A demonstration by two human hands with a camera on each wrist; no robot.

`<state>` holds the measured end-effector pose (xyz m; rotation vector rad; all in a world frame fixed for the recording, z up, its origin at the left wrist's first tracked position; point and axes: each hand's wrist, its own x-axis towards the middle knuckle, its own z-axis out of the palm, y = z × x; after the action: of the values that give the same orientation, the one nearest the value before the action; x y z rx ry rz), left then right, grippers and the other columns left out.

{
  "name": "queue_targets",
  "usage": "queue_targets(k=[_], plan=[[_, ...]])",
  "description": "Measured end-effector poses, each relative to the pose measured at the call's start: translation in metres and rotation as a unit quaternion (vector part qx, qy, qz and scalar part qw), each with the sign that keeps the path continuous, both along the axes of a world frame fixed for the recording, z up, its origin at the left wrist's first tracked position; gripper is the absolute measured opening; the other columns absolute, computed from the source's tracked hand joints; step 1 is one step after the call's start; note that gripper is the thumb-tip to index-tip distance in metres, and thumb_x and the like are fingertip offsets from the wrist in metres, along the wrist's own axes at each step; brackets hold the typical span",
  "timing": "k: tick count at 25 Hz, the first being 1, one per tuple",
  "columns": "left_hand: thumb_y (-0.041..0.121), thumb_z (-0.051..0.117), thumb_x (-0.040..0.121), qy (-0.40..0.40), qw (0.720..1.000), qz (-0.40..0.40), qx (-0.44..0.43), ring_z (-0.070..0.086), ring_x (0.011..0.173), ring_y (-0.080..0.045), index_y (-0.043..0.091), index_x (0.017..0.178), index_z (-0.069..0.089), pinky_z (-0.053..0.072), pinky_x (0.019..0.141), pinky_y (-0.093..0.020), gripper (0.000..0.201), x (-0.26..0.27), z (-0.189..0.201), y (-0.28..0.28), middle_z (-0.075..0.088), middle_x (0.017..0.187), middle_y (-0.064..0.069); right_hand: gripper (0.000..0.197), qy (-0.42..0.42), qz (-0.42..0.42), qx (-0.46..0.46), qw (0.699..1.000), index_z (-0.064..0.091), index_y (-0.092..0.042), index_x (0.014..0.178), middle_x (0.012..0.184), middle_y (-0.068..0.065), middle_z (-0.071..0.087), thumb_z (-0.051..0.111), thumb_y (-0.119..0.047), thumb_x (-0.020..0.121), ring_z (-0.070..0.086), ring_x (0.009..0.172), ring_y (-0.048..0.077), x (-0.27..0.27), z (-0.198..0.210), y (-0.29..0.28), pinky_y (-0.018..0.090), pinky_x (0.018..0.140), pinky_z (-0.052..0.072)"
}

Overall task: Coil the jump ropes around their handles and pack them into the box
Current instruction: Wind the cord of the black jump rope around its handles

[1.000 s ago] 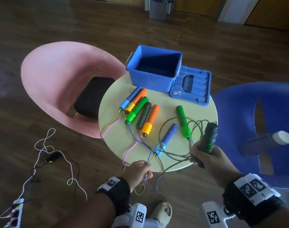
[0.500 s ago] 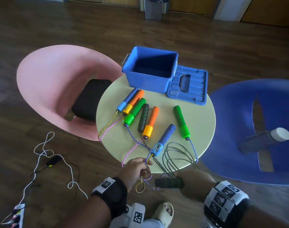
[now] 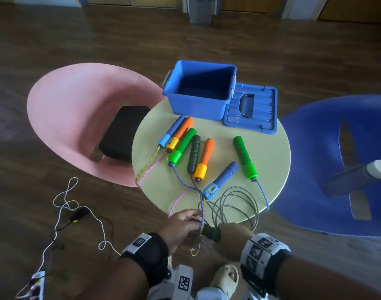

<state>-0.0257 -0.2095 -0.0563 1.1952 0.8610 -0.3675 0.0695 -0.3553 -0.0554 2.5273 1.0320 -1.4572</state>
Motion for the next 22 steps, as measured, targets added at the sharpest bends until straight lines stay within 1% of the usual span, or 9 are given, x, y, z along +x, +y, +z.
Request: queue_targets(k=[5, 9, 10, 13, 15, 17, 19, 21, 22], plan=[[0.001, 0.064, 0.088, 0.007, 0.997, 0.013, 0.078, 0.061, 0.057, -0.018, 0.012, 0.105, 0.068, 0.053, 0.056, -0.034, 0.021, 0.001, -0.008, 0.004, 0.062, 0.076, -0.005, 0.02, 0.074, -0.047, 0.053, 0.995, 0.054, -0.023, 0.088, 0.084, -0.003, 0.06, 0.059, -0.042, 0.085, 0.063, 0.082, 0.018, -0.008, -0.012, 0.009, 0.029, 0.072, 0.049], [0.01, 0.072, 0.081, -0.004, 0.988, 0.005, 0.152, 0.065, 0.059, -0.023, 0.019, 0.098, 0.064, 0.057, 0.056, -0.039, 0.021, -0.002, -0.013, 0.008, 0.066, 0.08, -0.008, 0.044, 0.123, -0.092, 0.064, 0.986, 0.053, -0.028, 0.089, 0.09, -0.004, 0.06, 0.058, -0.062, 0.062, 0.06, 0.081, 0.016, -0.007, -0.022, 0.007, 0.031, 0.075, 0.051], [0.011, 0.072, 0.081, -0.004, 0.987, 0.0, 0.163, 0.065, 0.059, -0.022, 0.019, 0.098, 0.063, 0.058, 0.056, -0.039, 0.021, -0.003, -0.013, 0.009, 0.067, 0.081, -0.009, 0.044, 0.132, -0.102, 0.068, 0.984, 0.053, -0.028, 0.09, 0.09, -0.005, 0.06, 0.057, -0.061, 0.06, 0.059, 0.081, 0.015, -0.007, -0.021, 0.007, 0.029, 0.074, 0.05], [0.008, 0.068, 0.087, -0.013, 0.985, -0.009, 0.171, 0.062, 0.057, -0.022, 0.014, 0.1, 0.059, 0.057, 0.058, -0.044, 0.017, -0.004, -0.016, 0.011, 0.066, 0.077, -0.007, 0.026, 0.17, -0.134, 0.089, 0.972, 0.056, -0.027, 0.102, 0.085, -0.008, 0.057, 0.065, -0.037, 0.08, 0.055, 0.073, 0.008, -0.006, -0.018, 0.004, 0.021, 0.066, 0.042], [0.008, 0.067, 0.089, -0.028, 0.982, -0.019, 0.184, 0.06, 0.062, -0.023, 0.014, 0.099, 0.058, 0.057, 0.065, -0.048, 0.014, -0.006, -0.02, 0.013, 0.064, 0.076, -0.005, 0.04, 0.231, -0.221, 0.114, 0.941, 0.059, -0.03, 0.115, 0.088, -0.006, 0.064, 0.072, -0.035, 0.077, 0.061, 0.072, 0.009, -0.006, -0.021, -0.003, 0.023, 0.069, 0.05], [0.009, 0.065, 0.092, -0.047, 0.973, -0.06, 0.218, 0.058, 0.069, -0.019, 0.016, 0.101, 0.057, 0.055, 0.071, -0.039, 0.013, -0.006, -0.019, 0.015, 0.062, 0.083, -0.004, 0.059, 0.27, -0.32, 0.137, 0.898, 0.061, -0.034, 0.117, 0.102, 0.005, 0.069, 0.079, -0.042, 0.061, 0.068, 0.087, 0.024, -0.007, -0.027, -0.013, 0.036, 0.078, 0.056], [0.011, 0.062, 0.094, -0.056, 0.961, -0.098, 0.251, 0.056, 0.067, -0.012, 0.017, 0.105, 0.055, 0.052, 0.068, -0.03, 0.014, -0.007, -0.019, 0.017, 0.06, 0.087, -0.002, 0.067, 0.345, -0.413, 0.156, 0.829, 0.063, -0.028, 0.118, 0.096, 0.014, 0.063, 0.083, -0.028, 0.053, 0.058, 0.078, 0.035, -0.008, -0.036, -0.027, 0.039, 0.069, 0.051], [0.011, 0.06, 0.095, -0.061, 0.953, -0.126, 0.269, 0.053, 0.057, -0.002, 0.018, 0.106, 0.053, 0.049, 0.059, -0.02, 0.015, -0.008, -0.022, 0.018, 0.058, 0.085, 0.0, 0.059, 0.379, -0.481, 0.157, 0.775, 0.063, -0.024, 0.119, 0.093, 0.012, 0.06, 0.079, -0.014, 0.064, 0.054, 0.079, 0.03, -0.007, -0.035, -0.036, 0.038, 0.072, 0.051], [0.01, 0.058, 0.096, -0.061, 0.946, -0.147, 0.283, 0.054, 0.055, 0.0, 0.019, 0.107, 0.052, 0.047, 0.056, -0.015, 0.016, -0.009, -0.022, 0.018, 0.058, 0.085, 0.002, 0.046, 0.369, -0.489, 0.155, 0.775, 0.064, -0.024, 0.118, 0.096, 0.01, 0.063, 0.074, -0.012, 0.075, 0.058, 0.081, 0.03, -0.007, -0.032, -0.039, 0.04, 0.076, 0.052]])
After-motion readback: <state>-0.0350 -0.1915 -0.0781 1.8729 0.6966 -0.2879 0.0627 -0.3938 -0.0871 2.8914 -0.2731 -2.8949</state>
